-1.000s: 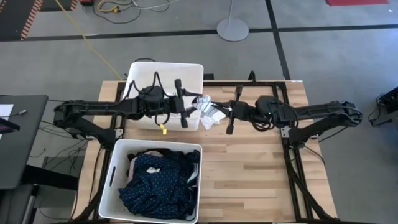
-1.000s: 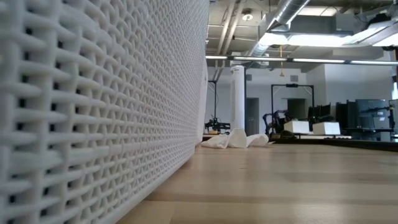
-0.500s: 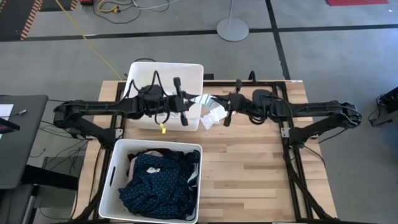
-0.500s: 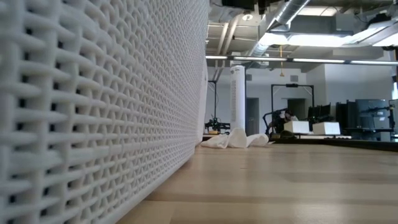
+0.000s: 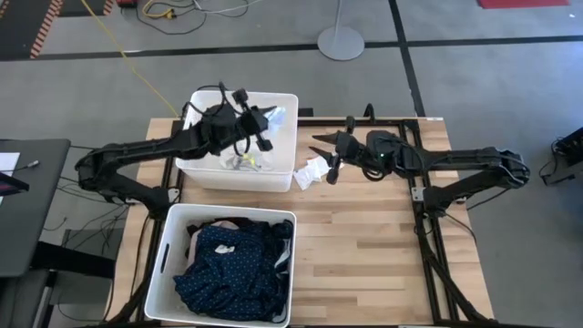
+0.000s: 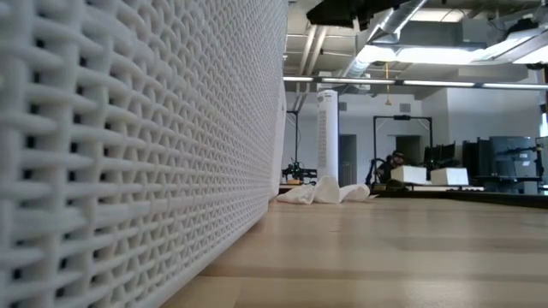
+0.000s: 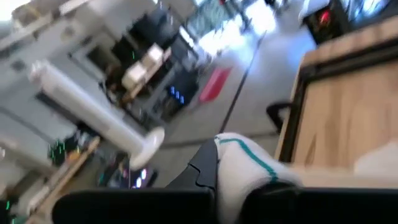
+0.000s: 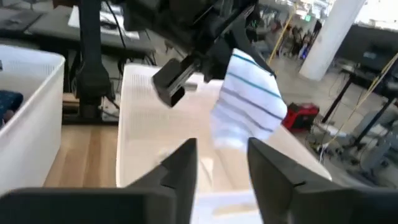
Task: Sort clothes
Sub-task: Put the white stripe sock into the top white laundry organizer
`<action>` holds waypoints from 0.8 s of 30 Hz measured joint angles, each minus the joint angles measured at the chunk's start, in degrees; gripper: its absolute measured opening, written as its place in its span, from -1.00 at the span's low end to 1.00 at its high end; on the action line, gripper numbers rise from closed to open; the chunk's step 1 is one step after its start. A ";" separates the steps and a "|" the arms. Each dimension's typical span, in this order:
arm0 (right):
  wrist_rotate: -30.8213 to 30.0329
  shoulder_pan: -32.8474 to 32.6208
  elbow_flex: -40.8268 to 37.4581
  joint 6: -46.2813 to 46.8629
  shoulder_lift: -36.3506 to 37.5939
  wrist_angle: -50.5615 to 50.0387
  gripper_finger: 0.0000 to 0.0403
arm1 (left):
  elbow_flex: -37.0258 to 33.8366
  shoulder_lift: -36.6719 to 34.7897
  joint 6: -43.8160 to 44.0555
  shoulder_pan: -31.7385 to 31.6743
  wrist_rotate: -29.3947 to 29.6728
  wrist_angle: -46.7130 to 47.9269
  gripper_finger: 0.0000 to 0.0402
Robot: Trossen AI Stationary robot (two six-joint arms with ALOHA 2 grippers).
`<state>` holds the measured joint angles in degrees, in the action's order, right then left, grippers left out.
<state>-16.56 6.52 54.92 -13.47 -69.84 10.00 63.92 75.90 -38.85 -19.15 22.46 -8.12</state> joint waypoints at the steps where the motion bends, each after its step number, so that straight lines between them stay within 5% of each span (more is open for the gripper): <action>1: -0.11 0.00 0.00 0.37 -0.02 -0.85 -0.21 | -0.02 0.00 0.65 -0.93 0.16 1.42 -0.99; 6: -3.10 0.00 0.00 3.58 0.26 -6.49 0.05 | -0.02 0.00 2.44 -5.18 4.10 7.84 -0.99; 12: -3.32 -0.15 -0.02 7.11 0.54 -13.74 0.09 | 0.22 0.01 3.25 -8.80 5.96 19.89 -0.97; 19: -3.34 -0.11 -0.02 9.89 0.55 -19.65 0.04 | 6.20 0.07 9.60 -10.80 -1.87 41.48 -0.93; 24: -3.34 -0.11 -0.02 11.36 0.55 -22.72 0.04 | 10.99 0.09 13.64 -11.52 -5.92 50.37 -0.67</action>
<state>-19.90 6.42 54.89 -2.11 -69.30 -12.72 74.91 75.99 -25.20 -30.68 16.54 42.25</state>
